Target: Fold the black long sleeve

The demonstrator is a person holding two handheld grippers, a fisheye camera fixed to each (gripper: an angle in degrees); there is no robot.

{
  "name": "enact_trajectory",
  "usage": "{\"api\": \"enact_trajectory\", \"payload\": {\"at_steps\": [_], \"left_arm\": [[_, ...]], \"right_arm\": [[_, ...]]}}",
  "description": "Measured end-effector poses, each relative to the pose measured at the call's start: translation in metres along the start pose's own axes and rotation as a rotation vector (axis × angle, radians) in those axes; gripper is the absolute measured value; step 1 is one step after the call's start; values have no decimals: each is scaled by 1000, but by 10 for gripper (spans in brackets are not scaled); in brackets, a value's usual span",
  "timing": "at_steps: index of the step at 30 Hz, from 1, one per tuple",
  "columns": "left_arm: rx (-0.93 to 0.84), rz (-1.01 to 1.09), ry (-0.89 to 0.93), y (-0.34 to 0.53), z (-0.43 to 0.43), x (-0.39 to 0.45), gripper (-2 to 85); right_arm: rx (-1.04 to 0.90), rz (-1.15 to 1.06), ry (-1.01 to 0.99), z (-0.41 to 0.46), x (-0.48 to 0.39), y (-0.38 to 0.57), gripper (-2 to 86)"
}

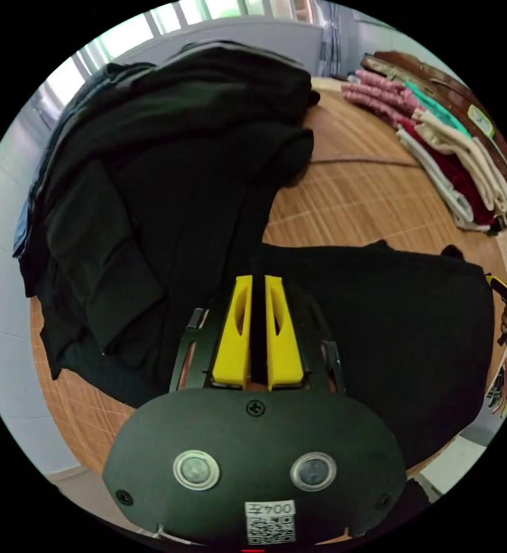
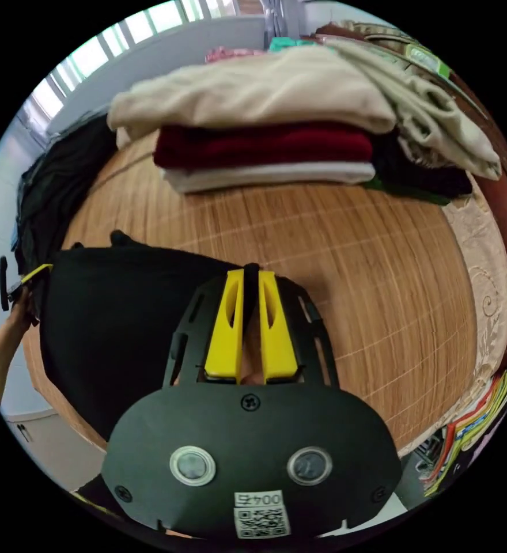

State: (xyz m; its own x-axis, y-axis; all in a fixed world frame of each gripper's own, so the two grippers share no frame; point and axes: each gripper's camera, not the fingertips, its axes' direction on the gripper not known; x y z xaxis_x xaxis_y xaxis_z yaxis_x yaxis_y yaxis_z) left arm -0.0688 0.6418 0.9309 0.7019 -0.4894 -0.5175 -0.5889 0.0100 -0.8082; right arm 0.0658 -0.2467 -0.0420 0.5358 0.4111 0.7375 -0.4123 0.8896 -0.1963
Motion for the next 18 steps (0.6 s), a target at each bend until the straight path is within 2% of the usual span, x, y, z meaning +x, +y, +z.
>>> {"api": "enact_trajectory", "payload": {"at_steps": [3, 6, 9, 11, 13, 18], "left_arm": [[-40, -19, 55, -11, 4, -8, 68], [-3, 2, 187, -17, -10, -30, 89], [69, 61, 311, -7, -36, -59, 100], [71, 138, 414, 24, -52, -78, 99], [21, 208, 441, 60, -56, -83, 96], [-134, 389, 333, 191, -48, -69, 95]], "right_arm": [[-33, 52, -3, 1, 6, -10, 90], [50, 77, -35, -26, 13, -1, 101], [75, 32, -166, -49, 2, 29, 88], [-7, -69, -266, -47, -35, 65, 83], [-95, -142, -272, -34, -71, 97, 83], [-281, -186, -201, 24, -140, 158, 81]]}}
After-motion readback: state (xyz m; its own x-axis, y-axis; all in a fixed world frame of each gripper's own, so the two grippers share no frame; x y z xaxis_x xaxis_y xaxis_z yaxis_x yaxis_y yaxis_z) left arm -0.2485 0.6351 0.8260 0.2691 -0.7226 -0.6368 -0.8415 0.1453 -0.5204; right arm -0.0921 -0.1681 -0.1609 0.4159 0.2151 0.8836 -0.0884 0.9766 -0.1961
